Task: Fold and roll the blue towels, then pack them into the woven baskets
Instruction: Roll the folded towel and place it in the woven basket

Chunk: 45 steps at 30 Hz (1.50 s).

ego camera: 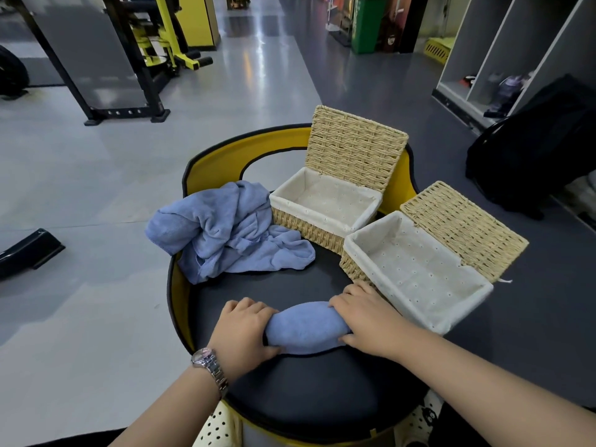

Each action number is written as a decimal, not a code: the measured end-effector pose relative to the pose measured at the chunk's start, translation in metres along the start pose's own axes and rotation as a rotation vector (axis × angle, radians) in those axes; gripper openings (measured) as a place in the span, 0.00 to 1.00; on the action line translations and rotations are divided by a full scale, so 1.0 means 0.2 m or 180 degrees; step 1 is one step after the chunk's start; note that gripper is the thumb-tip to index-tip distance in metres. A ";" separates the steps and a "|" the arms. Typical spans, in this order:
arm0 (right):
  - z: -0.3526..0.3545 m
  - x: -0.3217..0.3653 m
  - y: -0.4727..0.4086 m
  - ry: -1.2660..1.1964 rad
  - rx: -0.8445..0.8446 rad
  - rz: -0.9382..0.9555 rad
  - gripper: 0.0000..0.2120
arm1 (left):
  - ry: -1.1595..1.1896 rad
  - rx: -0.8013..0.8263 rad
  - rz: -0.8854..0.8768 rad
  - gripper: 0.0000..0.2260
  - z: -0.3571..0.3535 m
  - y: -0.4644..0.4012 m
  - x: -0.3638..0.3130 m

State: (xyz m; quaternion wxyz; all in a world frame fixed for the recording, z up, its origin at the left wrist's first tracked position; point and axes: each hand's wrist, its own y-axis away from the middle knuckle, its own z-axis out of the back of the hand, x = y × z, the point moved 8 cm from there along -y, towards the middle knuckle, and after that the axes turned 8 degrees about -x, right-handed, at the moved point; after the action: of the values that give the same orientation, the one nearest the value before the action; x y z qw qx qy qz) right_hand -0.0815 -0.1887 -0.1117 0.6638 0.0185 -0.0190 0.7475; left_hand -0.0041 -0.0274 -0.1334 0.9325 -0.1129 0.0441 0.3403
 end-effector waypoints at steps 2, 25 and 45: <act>-0.02 0.01 -0.01 0.0065 -0.0035 0.0041 0.23 | 0.0059 -0.0040 0.0079 0.25 0.00 0.00 0.00; 0.45 -1.01 0.03 -0.0722 -0.0225 -0.1368 0.13 | 0.0302 -0.0605 0.0095 0.17 0.23 -0.85 -0.70; 0.26 -0.96 -0.15 0.0544 -0.0367 -0.0523 0.16 | -0.0247 0.0013 0.0243 0.13 0.08 -0.95 -0.68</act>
State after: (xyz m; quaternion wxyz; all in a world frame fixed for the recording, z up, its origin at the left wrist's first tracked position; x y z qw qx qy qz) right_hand -0.0291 -0.3780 -0.0693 0.7219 -0.0819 -0.0037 0.6871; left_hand 0.0138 -0.2492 -0.0618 0.9200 -0.0960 0.0128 0.3797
